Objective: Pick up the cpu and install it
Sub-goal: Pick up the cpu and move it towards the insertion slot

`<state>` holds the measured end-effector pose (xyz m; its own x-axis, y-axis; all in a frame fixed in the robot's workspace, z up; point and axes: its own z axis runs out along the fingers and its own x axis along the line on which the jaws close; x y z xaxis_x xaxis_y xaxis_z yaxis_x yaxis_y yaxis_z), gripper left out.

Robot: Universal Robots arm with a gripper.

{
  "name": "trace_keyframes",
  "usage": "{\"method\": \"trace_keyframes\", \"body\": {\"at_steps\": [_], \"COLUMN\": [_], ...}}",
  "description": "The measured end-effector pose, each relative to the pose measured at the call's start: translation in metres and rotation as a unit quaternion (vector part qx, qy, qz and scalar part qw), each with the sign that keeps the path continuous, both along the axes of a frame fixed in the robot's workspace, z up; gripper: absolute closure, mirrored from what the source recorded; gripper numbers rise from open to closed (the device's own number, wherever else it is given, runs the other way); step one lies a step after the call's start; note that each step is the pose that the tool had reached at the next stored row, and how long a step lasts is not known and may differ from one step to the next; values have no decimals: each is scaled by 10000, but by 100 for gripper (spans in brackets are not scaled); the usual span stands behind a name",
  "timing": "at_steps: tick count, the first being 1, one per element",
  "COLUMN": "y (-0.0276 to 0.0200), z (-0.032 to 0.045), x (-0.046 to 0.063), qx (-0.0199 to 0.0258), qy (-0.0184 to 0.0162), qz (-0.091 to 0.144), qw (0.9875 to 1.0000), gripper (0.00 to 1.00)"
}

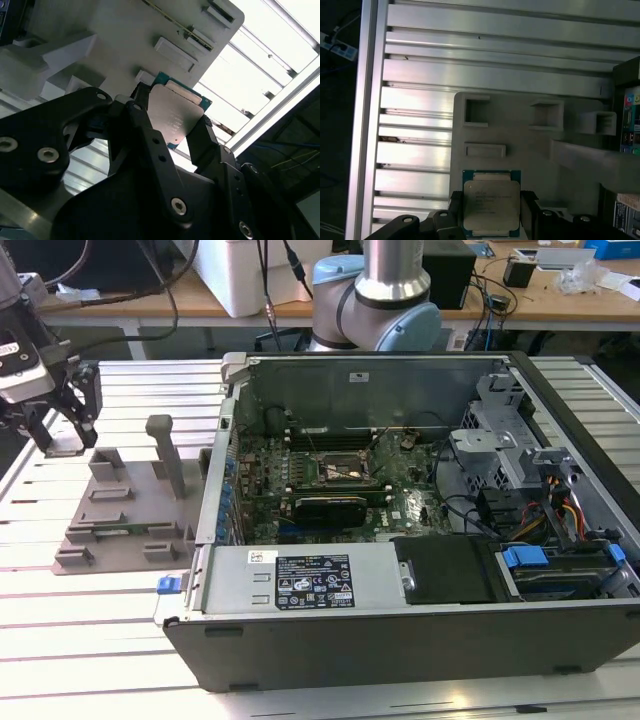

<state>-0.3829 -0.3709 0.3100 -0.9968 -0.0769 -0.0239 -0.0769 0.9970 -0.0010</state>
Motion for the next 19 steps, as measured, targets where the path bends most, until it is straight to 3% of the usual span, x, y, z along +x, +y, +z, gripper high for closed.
{"method": "trace_keyframes", "body": {"at_steps": [19], "y": [0], "z": [408], "x": [0], "qx": [0], "qy": [0], "qz": [0], "qw": [10000], "gripper": [45]}}
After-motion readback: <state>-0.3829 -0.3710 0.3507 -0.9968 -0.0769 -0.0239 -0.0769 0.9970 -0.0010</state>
